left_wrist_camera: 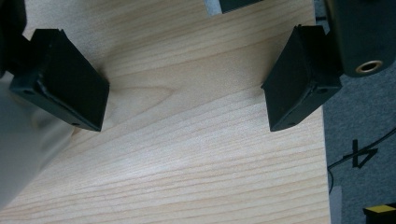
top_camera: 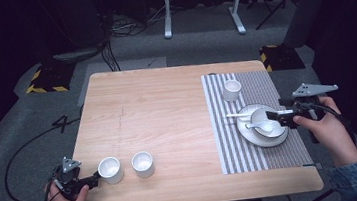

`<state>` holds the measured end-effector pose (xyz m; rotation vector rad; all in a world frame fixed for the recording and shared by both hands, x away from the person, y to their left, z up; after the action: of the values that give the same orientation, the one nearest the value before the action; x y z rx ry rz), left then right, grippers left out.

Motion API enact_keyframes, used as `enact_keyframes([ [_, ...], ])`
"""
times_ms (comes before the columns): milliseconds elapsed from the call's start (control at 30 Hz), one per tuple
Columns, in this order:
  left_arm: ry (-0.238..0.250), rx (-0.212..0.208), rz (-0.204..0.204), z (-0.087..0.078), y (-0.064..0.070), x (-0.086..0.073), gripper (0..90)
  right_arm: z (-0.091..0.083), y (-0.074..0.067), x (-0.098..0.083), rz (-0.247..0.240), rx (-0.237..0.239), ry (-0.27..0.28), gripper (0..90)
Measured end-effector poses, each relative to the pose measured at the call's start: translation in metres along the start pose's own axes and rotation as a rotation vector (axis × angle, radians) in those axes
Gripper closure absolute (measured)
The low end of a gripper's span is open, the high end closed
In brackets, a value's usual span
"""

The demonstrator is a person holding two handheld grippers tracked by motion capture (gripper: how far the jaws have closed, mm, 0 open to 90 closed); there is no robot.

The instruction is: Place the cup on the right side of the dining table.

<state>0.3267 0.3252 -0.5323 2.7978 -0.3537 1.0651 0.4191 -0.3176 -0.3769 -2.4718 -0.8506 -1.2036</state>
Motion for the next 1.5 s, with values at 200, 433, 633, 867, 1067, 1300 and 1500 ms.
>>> enact_keyframes([
  [200, 0.000, 0.000, 0.000, 0.000, 0.000, 0.000, 14.2, -0.003, -0.004, -0.014, 0.013, 0.010, -0.023, 26.6],
  [433, -0.002, 0.000, 0.000, 0.000, 0.000, 0.000, 14.2, -0.005, -0.005, -0.042, 0.042, -0.006, -0.013, 26.0],
  [633, 0.000, 0.000, 0.000, 0.000, 0.000, 0.000, 14.2, -0.007, -0.005, -0.063, 0.066, -0.030, 0.006, 26.0],
  [867, 0.000, 0.000, 0.001, 0.000, 0.000, 0.000, 14.2, -0.004, -0.009, -0.092, 0.122, -0.028, 0.030, 26.0],
  [1067, 0.000, 0.001, 0.000, 0.000, 0.000, 0.000, 14.2, 0.002, -0.009, -0.114, 0.125, -0.021, 0.012, 25.4],
  [1300, 0.000, 0.001, 0.001, 0.000, 0.000, 0.000, 14.2, 0.013, -0.014, -0.134, 0.132, -0.022, 0.009, 24.7],
  [1500, 0.001, 0.001, 0.000, 0.000, 0.000, 0.000, 14.2, 0.018, -0.015, -0.146, 0.123, -0.043, -0.015, 24.4],
])
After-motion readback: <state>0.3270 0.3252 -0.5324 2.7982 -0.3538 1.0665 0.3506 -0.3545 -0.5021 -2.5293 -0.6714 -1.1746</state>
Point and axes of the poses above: each handheld gripper's, and its own axes: z roughly forward along the jaws, x roughly out of its top, y roughly to its right, the point moved 4 cm from there along z, roughly forward along the jaws
